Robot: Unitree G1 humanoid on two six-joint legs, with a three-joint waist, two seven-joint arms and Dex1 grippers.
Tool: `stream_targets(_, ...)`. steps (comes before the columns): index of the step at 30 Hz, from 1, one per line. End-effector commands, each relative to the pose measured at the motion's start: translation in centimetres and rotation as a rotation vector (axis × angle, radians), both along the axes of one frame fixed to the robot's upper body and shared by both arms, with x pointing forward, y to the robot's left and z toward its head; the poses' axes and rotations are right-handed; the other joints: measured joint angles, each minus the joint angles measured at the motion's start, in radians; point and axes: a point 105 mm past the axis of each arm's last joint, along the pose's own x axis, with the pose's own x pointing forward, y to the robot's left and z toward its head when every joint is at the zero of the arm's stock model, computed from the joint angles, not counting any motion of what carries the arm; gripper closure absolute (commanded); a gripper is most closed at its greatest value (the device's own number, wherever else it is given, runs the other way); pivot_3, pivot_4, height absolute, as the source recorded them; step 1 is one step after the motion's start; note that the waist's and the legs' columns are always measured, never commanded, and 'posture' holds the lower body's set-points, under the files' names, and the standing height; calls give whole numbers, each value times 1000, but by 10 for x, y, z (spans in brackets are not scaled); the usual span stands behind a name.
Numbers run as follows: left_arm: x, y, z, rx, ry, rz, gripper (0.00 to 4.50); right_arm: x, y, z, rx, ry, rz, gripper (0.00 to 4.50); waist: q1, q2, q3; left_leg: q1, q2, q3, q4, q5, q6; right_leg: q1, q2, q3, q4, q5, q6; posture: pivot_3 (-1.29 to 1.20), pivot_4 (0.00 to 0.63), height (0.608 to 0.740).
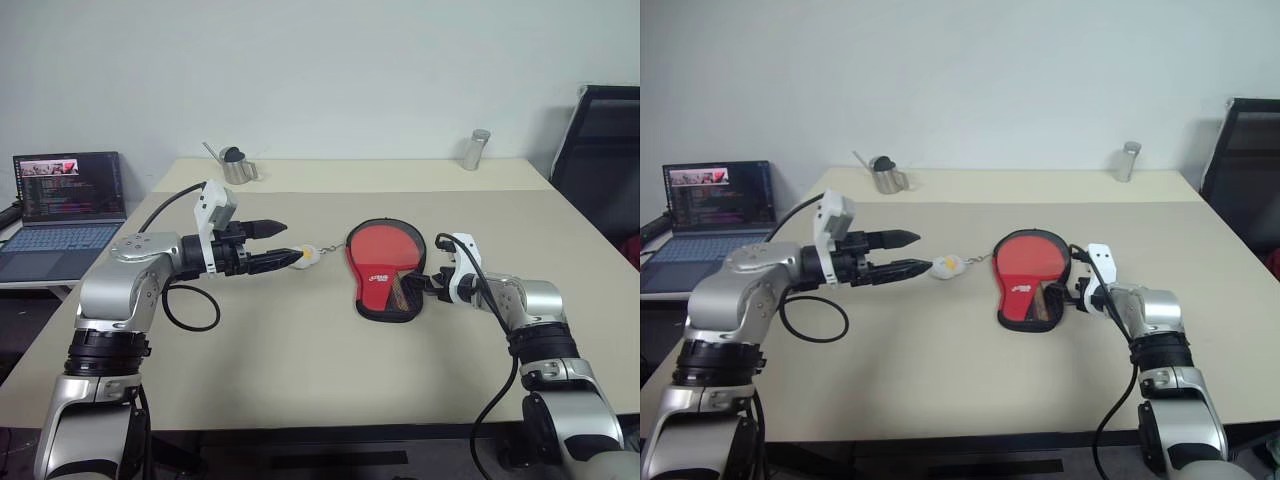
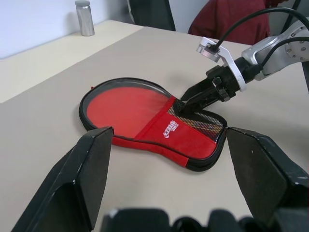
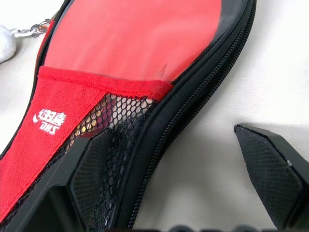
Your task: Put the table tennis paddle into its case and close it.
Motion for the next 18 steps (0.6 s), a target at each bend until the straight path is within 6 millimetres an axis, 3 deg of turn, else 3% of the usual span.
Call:
stream_targets(1, -2, -1, 15, 7, -63, -8, 470, -7, 21, -15, -12, 54, 80, 20, -2, 0, 0, 0, 0, 0, 0, 0, 0, 0, 0, 0, 0, 0, 0, 0, 150, 740)
stream_targets(8, -1, -1, 14, 9, -65, -8, 470, -5, 42, -13, -44, 12, 136, 20, -15, -1, 0, 2, 5, 2, 0, 0, 0, -1, 4, 1, 3, 0, 0, 0, 150, 740)
stream_targets(18, 1, -1, 11, 11, -67, 5, 470, 1, 49, -17, -53, 6, 128, 20, -23, -1, 0, 6, 8, 4, 0, 2, -3, 0, 6, 1, 7, 1, -3, 0, 150, 740)
